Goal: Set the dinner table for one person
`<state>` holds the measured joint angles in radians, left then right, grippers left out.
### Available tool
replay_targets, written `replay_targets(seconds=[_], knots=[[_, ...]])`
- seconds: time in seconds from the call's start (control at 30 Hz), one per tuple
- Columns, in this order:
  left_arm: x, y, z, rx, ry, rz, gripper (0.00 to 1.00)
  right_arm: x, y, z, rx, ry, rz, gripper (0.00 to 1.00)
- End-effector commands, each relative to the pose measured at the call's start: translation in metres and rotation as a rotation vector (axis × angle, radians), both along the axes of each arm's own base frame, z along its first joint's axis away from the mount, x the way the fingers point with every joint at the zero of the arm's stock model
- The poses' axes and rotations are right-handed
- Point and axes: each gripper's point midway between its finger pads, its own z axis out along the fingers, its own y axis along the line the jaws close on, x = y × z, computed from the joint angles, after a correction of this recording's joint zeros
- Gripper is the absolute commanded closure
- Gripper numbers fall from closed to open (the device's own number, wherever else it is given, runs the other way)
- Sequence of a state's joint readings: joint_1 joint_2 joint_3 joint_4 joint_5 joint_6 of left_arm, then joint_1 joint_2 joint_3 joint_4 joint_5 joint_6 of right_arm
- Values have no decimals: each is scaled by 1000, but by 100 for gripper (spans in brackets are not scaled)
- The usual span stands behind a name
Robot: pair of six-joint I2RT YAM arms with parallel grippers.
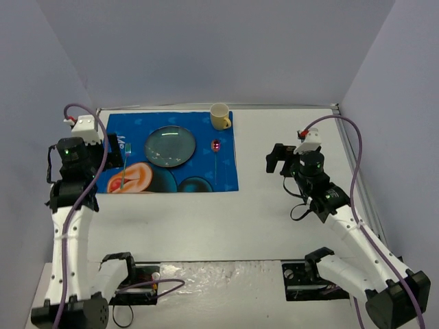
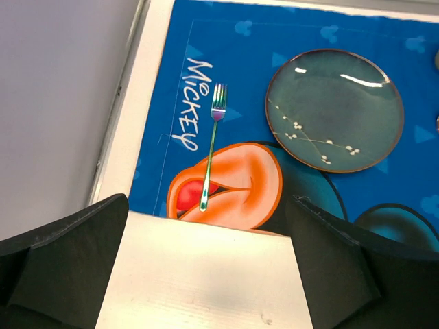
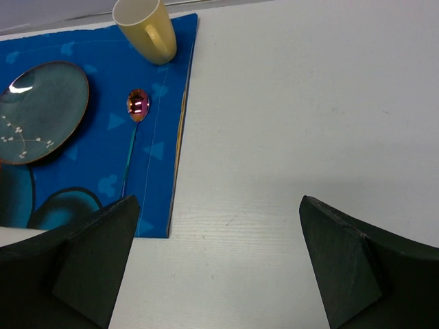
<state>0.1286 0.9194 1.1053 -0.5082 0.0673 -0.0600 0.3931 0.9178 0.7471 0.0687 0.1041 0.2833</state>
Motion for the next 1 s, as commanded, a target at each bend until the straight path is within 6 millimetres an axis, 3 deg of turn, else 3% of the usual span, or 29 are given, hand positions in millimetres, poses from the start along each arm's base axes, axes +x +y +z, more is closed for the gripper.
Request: replay_targets(seconds=[0.0,0.2,0.33,0.5,0.67,0.97], knots=[[-33,-5,23,1,-13,32,3,4,-11,65,20,-151,-63,0],[-72,-5,45,12,-85,72,3,-7,-26,116,7,-247,-99,0],[-87,-7,54,-2,-135,78,3,-18,-36,137,-8,-299,-119,0],[-97,-5,67,3,-187,98,3,-31,-56,146,-74,-331,-174,0],[-103,-9,79,-24,-246,88,3,-38,-64,153,-90,-359,-198,0],[-94,-13,83,-51,-328,82,3,-47,-75,160,-110,-396,-231,0]])
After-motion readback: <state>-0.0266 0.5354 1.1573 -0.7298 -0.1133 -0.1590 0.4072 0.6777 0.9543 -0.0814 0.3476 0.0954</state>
